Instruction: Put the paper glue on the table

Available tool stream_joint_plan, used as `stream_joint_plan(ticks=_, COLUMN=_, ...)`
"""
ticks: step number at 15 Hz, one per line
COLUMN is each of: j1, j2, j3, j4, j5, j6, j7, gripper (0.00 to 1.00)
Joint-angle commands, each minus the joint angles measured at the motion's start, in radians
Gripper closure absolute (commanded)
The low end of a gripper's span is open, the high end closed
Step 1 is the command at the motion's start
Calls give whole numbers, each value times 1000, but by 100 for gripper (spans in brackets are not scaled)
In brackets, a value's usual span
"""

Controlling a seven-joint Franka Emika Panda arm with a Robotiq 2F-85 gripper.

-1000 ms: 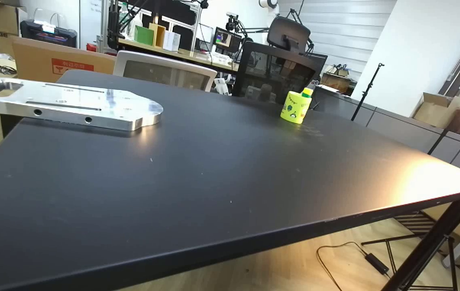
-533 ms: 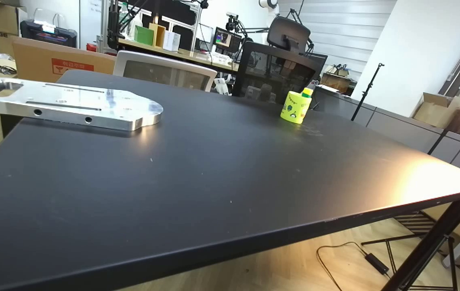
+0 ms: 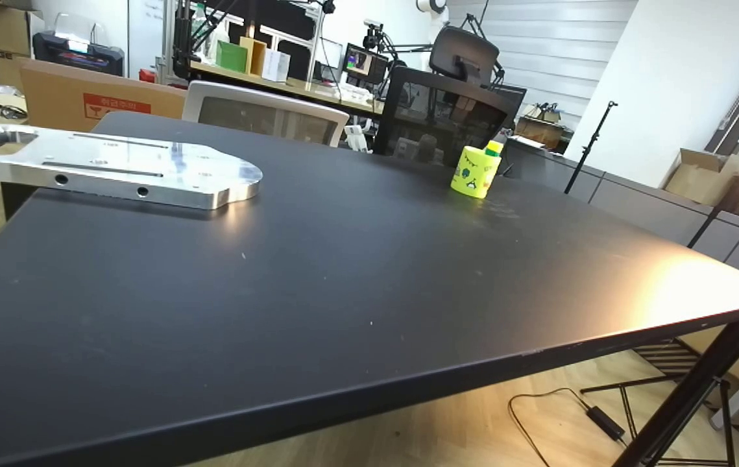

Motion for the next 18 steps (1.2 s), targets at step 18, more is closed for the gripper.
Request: stream_joint_plan(ticks=18, j1=-119, j2=581, j3=-84, j4=492, j5=-47, j6=164, j7=-58, gripper=0)
